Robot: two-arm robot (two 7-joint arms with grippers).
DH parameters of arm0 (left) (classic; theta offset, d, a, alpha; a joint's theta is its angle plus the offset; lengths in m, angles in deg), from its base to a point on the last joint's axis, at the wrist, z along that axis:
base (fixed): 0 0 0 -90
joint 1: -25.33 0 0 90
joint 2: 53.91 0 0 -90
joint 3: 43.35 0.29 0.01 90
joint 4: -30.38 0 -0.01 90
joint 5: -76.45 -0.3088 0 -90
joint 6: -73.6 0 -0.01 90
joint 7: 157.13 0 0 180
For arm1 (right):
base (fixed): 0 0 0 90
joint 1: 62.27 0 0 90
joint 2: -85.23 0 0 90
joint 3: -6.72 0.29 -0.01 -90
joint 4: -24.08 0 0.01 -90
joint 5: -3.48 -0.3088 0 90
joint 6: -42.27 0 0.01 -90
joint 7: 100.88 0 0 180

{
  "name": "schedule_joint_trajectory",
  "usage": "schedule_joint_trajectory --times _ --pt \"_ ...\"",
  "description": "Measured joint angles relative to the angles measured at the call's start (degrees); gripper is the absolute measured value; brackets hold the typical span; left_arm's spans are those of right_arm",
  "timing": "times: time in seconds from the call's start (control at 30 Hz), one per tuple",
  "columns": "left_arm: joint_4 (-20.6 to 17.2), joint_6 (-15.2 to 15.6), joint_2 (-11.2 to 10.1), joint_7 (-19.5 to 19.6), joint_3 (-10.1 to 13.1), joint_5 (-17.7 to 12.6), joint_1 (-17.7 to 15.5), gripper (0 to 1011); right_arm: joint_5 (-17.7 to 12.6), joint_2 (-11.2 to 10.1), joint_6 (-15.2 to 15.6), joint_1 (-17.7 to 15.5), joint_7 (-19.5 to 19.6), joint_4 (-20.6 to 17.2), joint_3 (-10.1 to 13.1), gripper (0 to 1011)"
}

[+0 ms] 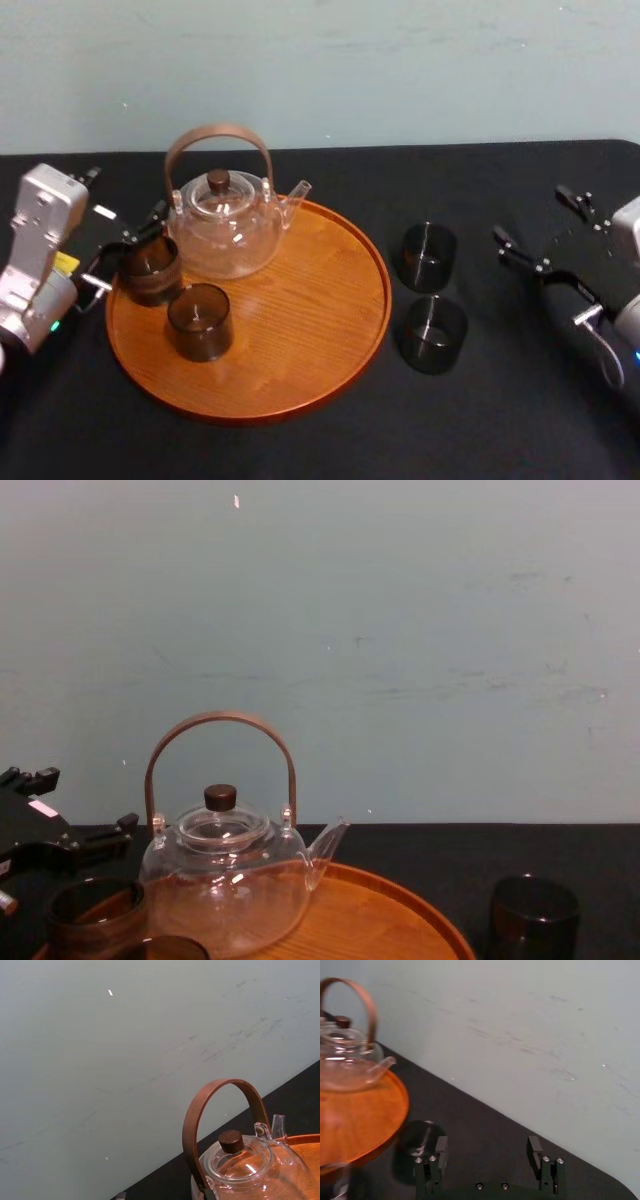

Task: Pick up the glass from the table and place it on the tray.

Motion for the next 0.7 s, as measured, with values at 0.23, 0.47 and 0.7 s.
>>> schedule_joint_trajectory --times 0.23,0.47,0.7 --pt "0.0 0.0 0.0 0.0 0.0 0.0 0.0 1001 -1.51 -4.02 -0.47 -7.94 -1.96 -7.26 2.44 1002" --pt "0.0 0.0 0.0 0.0 0.0 0.0 0.0 1001 -3.31 -5.8 1.66 -12.78 -4.69 -10.97 2.91 1002" --pt "0.0 0.0 0.0 0.0 0.0 0.0 0.0 1001 -5.04 -5.45 3.73 -14.21 -7.47 -11.87 2.69 1002"
